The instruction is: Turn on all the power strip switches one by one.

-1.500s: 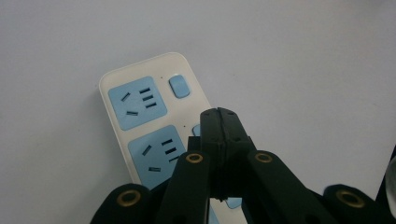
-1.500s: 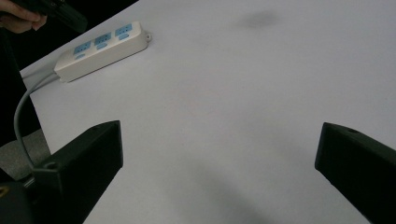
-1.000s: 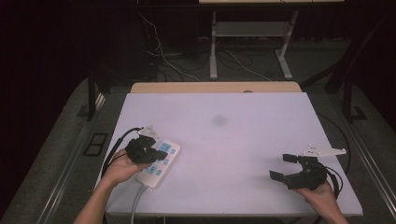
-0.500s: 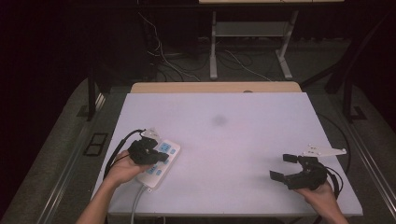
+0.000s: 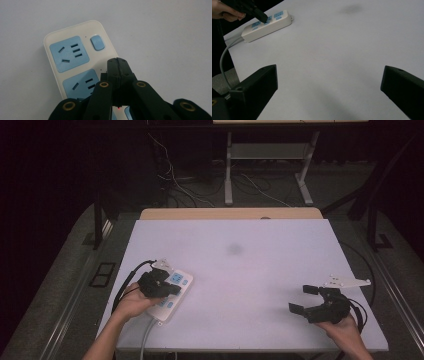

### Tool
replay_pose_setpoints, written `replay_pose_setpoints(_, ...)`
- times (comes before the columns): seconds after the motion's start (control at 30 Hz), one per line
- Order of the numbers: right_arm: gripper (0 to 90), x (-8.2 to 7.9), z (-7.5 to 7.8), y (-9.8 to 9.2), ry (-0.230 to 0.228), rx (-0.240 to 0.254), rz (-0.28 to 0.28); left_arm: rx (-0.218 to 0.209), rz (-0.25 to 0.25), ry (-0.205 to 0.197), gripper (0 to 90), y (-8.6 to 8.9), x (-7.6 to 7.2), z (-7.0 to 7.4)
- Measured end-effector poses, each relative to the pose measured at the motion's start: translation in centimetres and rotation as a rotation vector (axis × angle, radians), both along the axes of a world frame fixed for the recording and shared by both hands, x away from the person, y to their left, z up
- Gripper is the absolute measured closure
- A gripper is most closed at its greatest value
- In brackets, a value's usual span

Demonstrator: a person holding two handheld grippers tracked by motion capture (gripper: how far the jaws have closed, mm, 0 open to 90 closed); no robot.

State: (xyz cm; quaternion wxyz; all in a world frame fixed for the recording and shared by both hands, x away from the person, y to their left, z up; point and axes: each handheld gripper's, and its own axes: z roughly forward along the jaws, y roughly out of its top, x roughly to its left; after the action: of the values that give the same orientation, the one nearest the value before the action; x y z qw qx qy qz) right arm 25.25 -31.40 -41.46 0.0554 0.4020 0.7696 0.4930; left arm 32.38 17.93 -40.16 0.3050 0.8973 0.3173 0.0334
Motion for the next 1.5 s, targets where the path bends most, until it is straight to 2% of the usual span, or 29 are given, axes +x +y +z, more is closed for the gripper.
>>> replay_pose_setpoints(0.33,0.7,-0.03,0.02,0.03,-0.001,-0.001,0.001,0.004,-0.001,0.001,89.3,-0.05,-0.08,-0.06)
replay_pose_setpoints(0.67,0.7,-0.08,0.07,-0.02,-0.004,0.001,-0.001,-0.017,0.008,0.026,89.5,0.11,0.29,-0.30)
replay_pose_setpoints(0.9,0.7,-0.14,0.13,-0.05,-0.008,0.002,0.000,-0.061,0.018,0.035,89.6,0.55,0.31,-0.70)
replay_pose_setpoints(1.3,0.7,-0.19,0.14,-0.07,-0.008,0.002,-0.002,-0.051,0.022,0.042,89.7,0.48,0.33,-0.73)
replay_pose_setpoints(1.5,0.7,-0.10,0.06,-0.03,-0.007,0.002,-0.004,-0.017,0.021,-0.001,89.5,0.02,-0.14,-0.59)
